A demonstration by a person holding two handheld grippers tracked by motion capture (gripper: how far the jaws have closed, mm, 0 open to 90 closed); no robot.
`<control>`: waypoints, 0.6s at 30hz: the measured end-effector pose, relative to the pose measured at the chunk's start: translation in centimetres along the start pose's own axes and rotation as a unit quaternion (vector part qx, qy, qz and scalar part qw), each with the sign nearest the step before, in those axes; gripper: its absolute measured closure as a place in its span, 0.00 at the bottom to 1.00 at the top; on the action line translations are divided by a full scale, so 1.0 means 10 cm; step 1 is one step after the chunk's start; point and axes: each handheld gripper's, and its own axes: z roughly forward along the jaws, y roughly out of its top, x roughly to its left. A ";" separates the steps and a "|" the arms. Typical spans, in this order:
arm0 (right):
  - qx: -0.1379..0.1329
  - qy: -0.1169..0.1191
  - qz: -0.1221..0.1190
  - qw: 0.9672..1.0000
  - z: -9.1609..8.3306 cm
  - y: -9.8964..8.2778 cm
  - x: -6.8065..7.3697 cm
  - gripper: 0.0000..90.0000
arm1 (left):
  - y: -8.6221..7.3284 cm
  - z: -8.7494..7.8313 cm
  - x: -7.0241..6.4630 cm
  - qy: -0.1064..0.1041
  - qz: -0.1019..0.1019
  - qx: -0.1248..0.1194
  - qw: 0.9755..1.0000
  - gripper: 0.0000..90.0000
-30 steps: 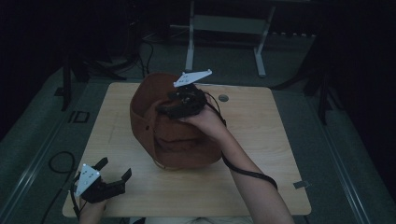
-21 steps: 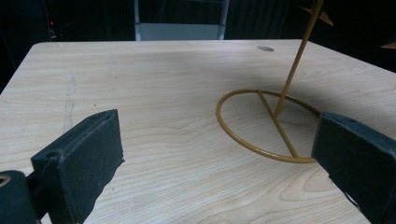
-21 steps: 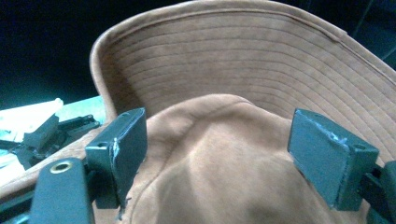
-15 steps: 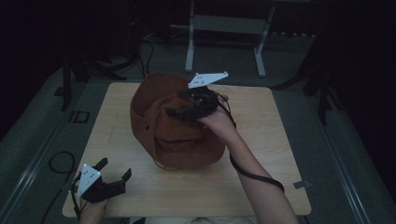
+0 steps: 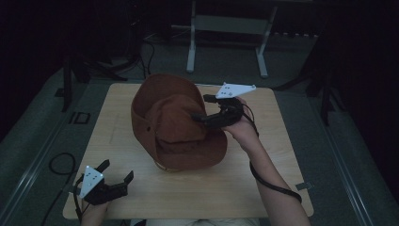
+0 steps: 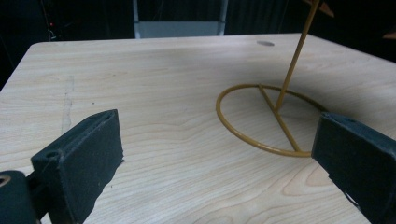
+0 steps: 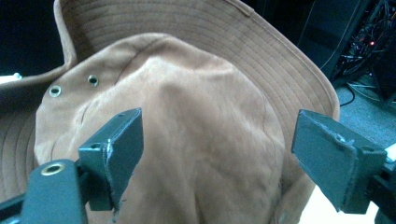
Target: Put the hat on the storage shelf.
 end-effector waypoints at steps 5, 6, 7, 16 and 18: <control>0.004 -0.015 -0.001 1.000 -0.12 -0.12 -0.07 0.19 | -0.01 0.00 0.00 0.003 0.000 0.002 1.000 0.03; 0.004 -0.018 0.003 1.000 -0.15 -0.14 -0.09 0.19 | -0.01 0.00 0.00 0.004 0.000 0.003 1.000 0.03; 0.002 -0.017 0.006 1.000 -0.18 -0.17 -0.11 0.19 | -0.02 0.01 0.00 0.005 0.000 0.003 1.000 0.03; 0.012 -0.033 0.020 0.999 -0.40 -0.45 -0.23 0.18 | -0.02 0.01 0.01 0.005 0.000 0.003 1.000 0.03; 0.014 -0.038 0.023 0.999 -0.45 -0.53 -0.25 0.18 | -0.02 0.01 0.01 0.005 -0.001 0.004 1.000 0.03</control>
